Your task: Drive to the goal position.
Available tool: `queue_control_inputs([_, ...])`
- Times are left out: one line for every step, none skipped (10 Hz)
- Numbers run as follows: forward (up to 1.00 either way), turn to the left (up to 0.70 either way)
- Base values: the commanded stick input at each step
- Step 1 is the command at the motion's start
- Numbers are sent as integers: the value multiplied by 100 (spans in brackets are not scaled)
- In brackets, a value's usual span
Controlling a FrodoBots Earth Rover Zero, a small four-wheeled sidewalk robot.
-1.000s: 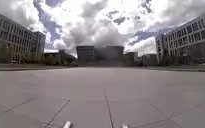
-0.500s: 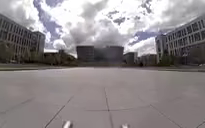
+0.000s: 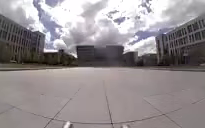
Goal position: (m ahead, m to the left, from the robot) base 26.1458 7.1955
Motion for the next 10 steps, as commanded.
queue_control_inputs([70, 0])
queue_control_inputs([70, 0])
queue_control_inputs([70, 0])
queue_control_inputs([70, 0])
queue_control_inputs([70, 0])
queue_control_inputs([70, 0])
queue_control_inputs([70, 0])
queue_control_inputs([70, 0])
queue_control_inputs([70, 0])
queue_control_inputs([70, 0])
